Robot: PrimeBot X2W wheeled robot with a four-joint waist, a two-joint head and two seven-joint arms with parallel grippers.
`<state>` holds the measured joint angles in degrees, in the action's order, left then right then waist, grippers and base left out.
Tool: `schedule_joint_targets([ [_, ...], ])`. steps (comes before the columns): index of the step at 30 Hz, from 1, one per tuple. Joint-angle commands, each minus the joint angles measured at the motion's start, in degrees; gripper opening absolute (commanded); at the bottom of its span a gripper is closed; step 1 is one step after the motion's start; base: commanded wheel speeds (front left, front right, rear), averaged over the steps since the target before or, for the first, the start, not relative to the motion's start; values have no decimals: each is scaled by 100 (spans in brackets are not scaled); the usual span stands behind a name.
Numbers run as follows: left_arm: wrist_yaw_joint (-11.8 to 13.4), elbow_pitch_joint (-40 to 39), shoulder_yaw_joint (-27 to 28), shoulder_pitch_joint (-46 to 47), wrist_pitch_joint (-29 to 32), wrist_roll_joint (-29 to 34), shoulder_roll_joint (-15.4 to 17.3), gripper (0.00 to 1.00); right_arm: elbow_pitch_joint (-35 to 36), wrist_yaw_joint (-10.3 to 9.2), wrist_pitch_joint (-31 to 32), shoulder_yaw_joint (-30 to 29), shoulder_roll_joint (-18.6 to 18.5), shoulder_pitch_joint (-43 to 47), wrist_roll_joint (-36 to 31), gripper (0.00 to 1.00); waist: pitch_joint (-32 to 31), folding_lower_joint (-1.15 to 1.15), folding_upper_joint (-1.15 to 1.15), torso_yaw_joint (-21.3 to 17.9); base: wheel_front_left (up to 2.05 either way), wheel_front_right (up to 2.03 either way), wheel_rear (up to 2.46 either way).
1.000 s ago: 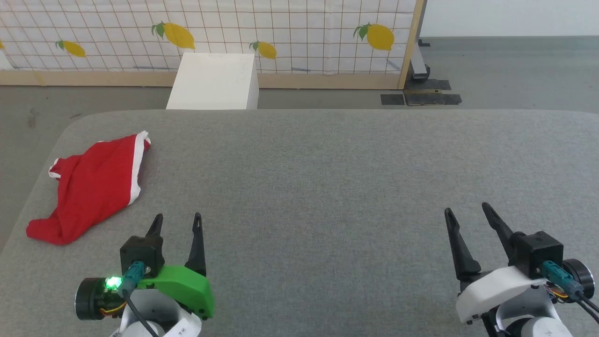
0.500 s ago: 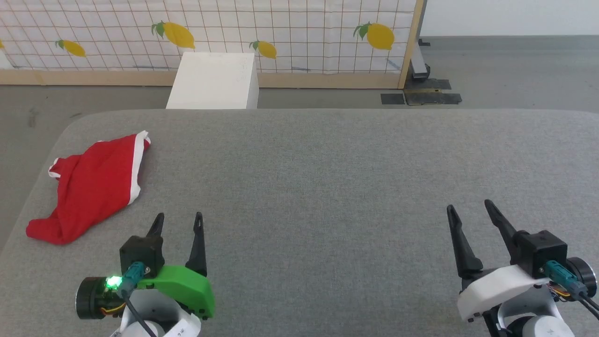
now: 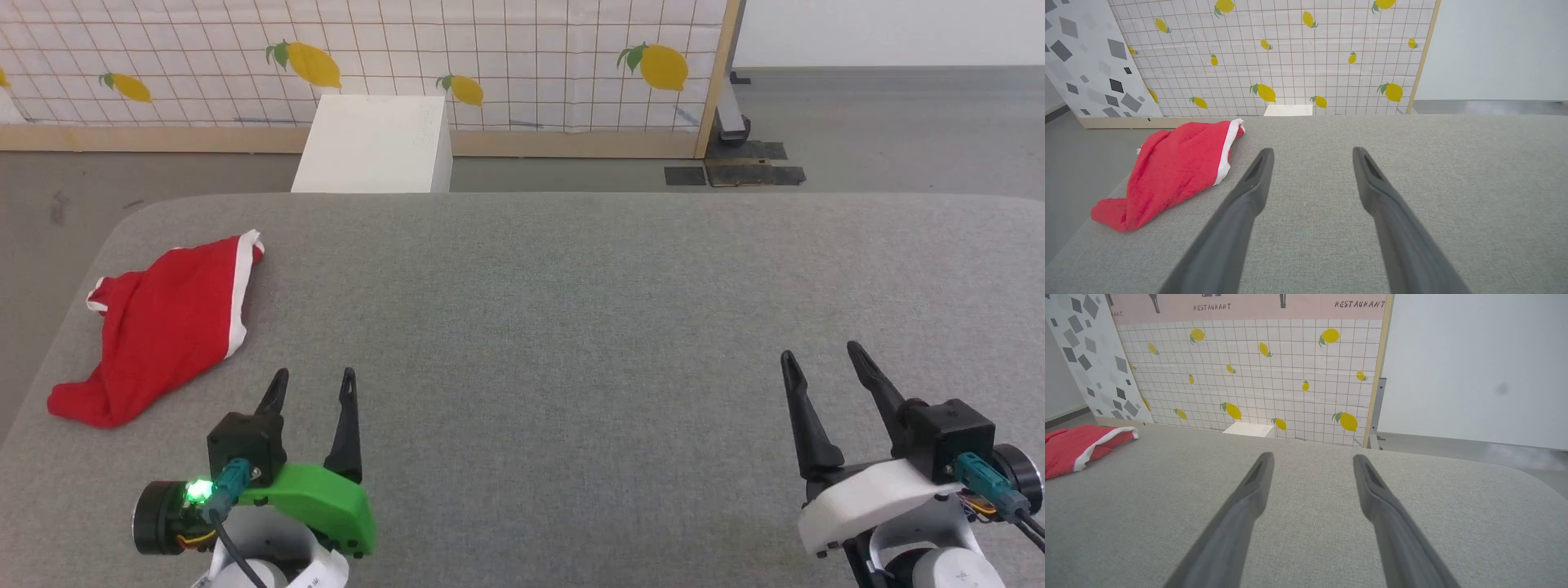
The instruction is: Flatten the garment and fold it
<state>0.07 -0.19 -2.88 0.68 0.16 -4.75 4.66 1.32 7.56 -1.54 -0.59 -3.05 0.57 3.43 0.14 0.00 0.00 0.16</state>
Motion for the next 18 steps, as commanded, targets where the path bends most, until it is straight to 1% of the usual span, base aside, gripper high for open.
schedule_joint_targets([
  [1, 28, 10, -18, -69, -25, -25, 59, 100, 25, -5, -42, -5, 12, -109, 42, 100, 0, 0, 0, 0, 0, 0, 0],
  [12, 31, 33, -120, -70, 33, -114, 111, 100, 20, -6, -47, -52, 13, -112, 91, 100, 37, 0, 0, 5, 0, 0, 0],
  [18, 52, 34, -184, -9, 65, -151, 127, 100, 52, -6, -39, -50, 14, -93, 105, 100, 99, 0, 0, 125, 0, 0, 0],
])
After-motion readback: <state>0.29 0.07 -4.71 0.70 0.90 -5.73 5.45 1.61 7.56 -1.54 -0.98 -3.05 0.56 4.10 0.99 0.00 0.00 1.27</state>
